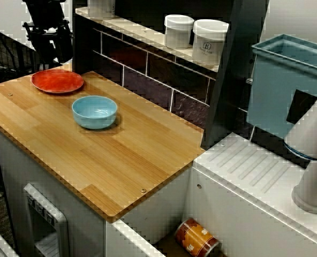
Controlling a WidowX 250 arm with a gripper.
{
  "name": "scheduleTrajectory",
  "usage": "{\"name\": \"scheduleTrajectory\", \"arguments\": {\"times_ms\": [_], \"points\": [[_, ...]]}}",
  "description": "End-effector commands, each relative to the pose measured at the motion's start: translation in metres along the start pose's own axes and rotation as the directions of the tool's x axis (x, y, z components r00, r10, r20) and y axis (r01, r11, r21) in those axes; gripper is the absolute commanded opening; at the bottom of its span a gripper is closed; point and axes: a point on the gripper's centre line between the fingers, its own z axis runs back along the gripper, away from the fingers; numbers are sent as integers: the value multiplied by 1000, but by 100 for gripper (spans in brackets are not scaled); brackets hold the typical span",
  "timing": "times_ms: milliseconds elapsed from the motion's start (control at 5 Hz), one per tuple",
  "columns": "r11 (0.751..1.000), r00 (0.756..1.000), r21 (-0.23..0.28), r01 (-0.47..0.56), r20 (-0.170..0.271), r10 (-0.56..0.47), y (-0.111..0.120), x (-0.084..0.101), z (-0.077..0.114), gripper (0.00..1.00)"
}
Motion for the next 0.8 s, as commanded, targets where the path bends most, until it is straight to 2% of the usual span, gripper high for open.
{"name": "scheduleTrajectory", "arguments": {"times_ms": [0,200,600], "points": [[998,997,57,35,65,-38,5,1,-1,76],[993,995,89,75,63,-81,-3,-3,-21,79],[981,985,123,152,62,-161,-35,-1,-41,77]]}}
